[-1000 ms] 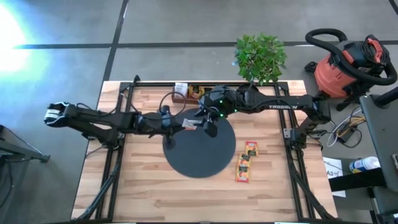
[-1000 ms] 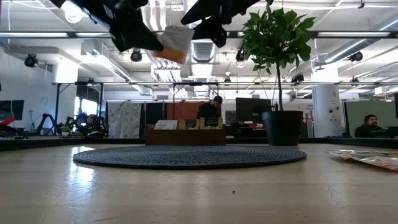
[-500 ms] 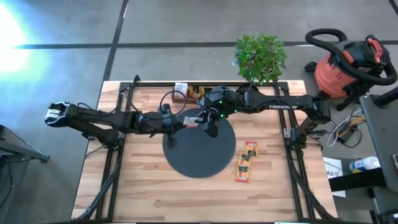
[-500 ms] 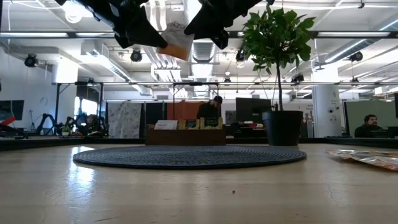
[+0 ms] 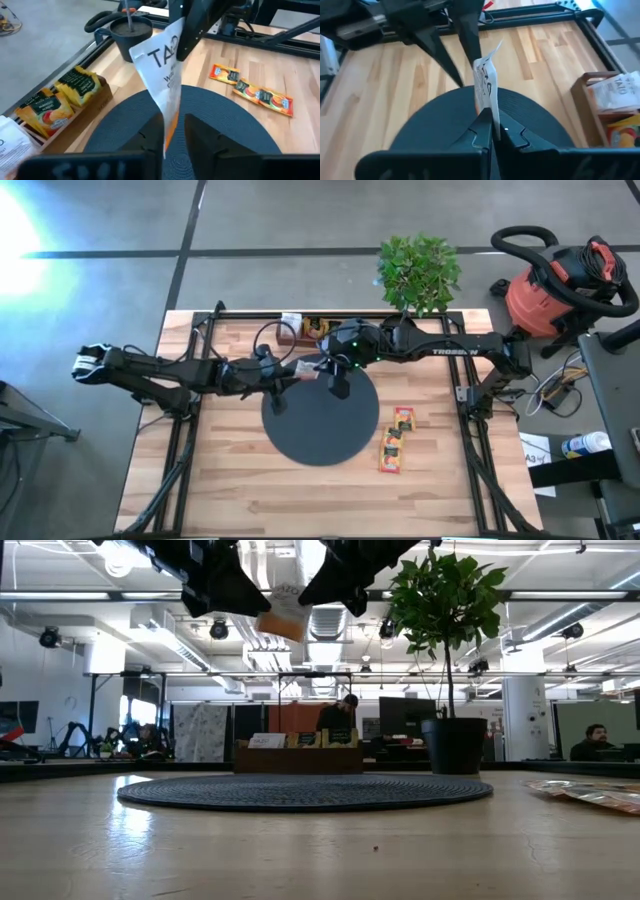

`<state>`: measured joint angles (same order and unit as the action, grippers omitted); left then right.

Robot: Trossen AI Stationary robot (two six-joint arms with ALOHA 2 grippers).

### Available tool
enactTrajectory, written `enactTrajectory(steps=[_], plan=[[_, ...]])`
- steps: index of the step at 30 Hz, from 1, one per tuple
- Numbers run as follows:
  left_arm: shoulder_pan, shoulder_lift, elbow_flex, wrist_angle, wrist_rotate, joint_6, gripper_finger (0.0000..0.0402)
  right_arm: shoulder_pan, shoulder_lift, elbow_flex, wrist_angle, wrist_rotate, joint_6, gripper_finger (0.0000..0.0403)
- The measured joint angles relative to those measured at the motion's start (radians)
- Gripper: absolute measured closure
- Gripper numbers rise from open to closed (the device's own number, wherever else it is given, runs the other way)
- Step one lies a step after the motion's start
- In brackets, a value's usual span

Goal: Pick & Place Tea
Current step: Put the white tea bag into the left section of the brown wooden organizer

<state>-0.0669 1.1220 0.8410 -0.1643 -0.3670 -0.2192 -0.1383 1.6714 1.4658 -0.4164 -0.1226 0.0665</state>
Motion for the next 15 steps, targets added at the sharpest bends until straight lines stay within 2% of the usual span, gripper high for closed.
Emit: enactTrajectory(steps=[6,15], plan=[[0.0,-0.009,0.019,-0.005,0.0,-0.018,0.0284,0.003,0.0,0.0,-0.039,0.03,-0.083,0.0394],[0.035,-0.009,0.065,-0.042,0.04,0.028,0.0276,0.028,0.002,0.0,-0.066,0.064,-0.197,0.0394]])
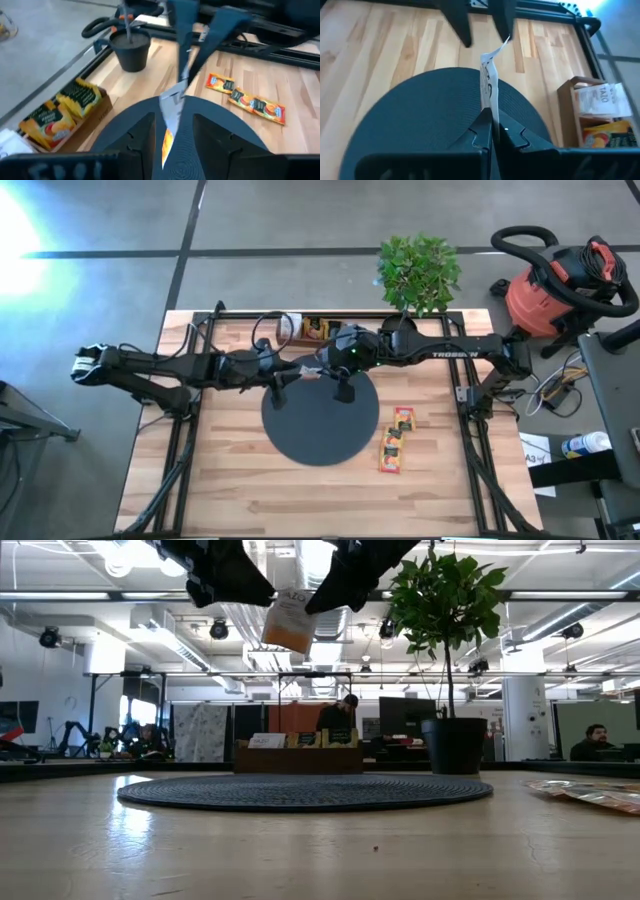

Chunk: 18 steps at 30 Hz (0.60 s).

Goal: Pick & Place Tea
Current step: Put the white tea bag into the left section of the brown wooden organizer

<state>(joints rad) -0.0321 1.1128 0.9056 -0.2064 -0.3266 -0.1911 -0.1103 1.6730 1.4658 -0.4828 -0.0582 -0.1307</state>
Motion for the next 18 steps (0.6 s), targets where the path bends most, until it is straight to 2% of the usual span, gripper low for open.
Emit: enactTrajectory(steps=[4,11,15,18], plan=[[0.028,0.001,-0.009,-0.004,0.028,-0.029,0.0276,0.008,0.0,0.0,0.001,0.01,-0.018,0.0394],[0.07,0.005,0.017,0.032,0.133,-0.027,0.0276,0.014,0.0,0.0,0.001,0.01,-0.027,0.0394],[0.088,0.032,0.018,0.074,0.232,-0.039,0.0276,0.014,0.0,0.0,0.002,0.01,-0.027,0.0394],[0.089,0.056,0.026,0.081,0.26,-0.047,0.0276,0.014,0.0,0.0,0.002,0.011,-0.024,0.0394]])
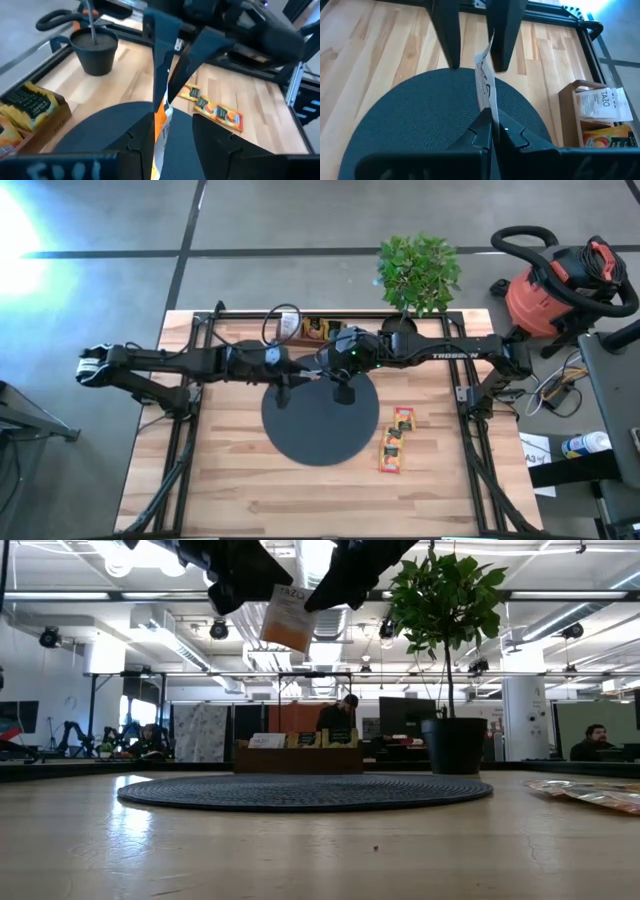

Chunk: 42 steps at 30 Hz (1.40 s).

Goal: Pick & Place Tea
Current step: Put the white tea bag into the left section of the brown wooden organizer

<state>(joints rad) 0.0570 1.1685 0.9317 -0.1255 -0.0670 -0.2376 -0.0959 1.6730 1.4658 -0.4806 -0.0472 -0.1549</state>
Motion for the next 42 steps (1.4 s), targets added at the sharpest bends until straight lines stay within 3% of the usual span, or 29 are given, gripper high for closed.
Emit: enactTrajectory(steps=[7,11,16,24,29,35,39,42], plan=[[0.0,0.039,0.045,-0.04,0.002,0.029,0.0292,0.0,0.0,0.0,-0.002,0.023,0.022,0.0394],[0.0,0.054,0.084,-0.149,0.001,0.049,0.0333,0.0,0.0,0.0,-0.003,0.025,0.029,0.0394],[0.0,0.054,0.092,-0.163,-0.016,0.062,0.0395,0.0,-0.002,0.0,-0.003,0.025,0.033,0.0394],[0.003,0.054,0.092,-0.191,-0.058,0.091,0.0401,0.0,-0.002,0.0,-0.002,0.025,0.11,0.0391],[0.013,0.053,0.092,-0.222,-0.097,0.112,0.0401,0.0,-0.002,0.0,-0.002,0.037,0.139,0.035],[0.049,0.042,0.089,-0.31,-0.206,0.185,0.0401,0.001,-0.017,0.0,-0.003,0.163,0.166,0.027],[0.149,0.013,0.059,-0.347,-0.217,0.235,0.0401,0.003,-0.047,0.0,-0.014,0.232,0.195,0.0233],[0.266,-0.028,0.015,-0.328,-0.157,0.252,0.0401,0.003,-0.069,0.0,-0.026,0.233,0.235,0.022]])
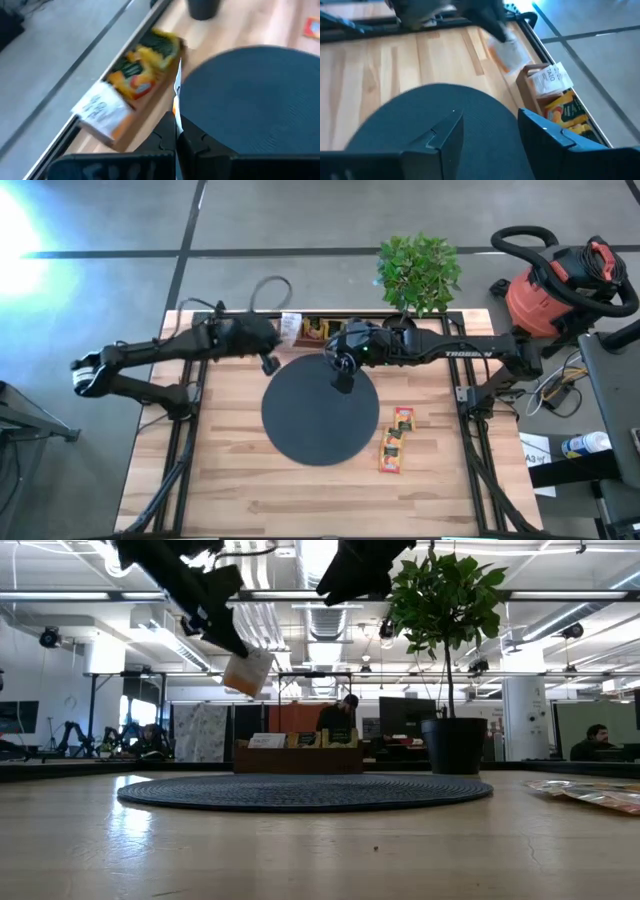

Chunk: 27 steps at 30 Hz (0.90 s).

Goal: Pick & Place Tea
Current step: Put the white tea bag into the left section of the brown wooden organizer

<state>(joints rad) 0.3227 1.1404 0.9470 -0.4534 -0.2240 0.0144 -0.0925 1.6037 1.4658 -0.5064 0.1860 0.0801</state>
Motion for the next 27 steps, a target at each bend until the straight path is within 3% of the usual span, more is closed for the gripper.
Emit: enactTrajectory(steps=[5,10,18,27], plan=[[0.19,-0.068,-0.091,0.141,0.207,0.038,0.0401,0.002,-0.023,0.0,-0.025,-0.003,0.049,0.0217],[0.341,-0.039,-0.131,0.217,0.434,0.092,0.0401,0.007,-0.02,0.0,-0.042,-0.004,0.052,0.0225],[0.488,0.084,-0.116,0.304,0.607,0.193,0.0401,0.01,-0.019,0.0,-0.044,-0.003,0.097,0.0239],[0.549,0.269,-0.081,0.376,0.663,0.311,0.0401,0.009,-0.019,0.0,-0.044,-0.002,0.162,0.0254]])
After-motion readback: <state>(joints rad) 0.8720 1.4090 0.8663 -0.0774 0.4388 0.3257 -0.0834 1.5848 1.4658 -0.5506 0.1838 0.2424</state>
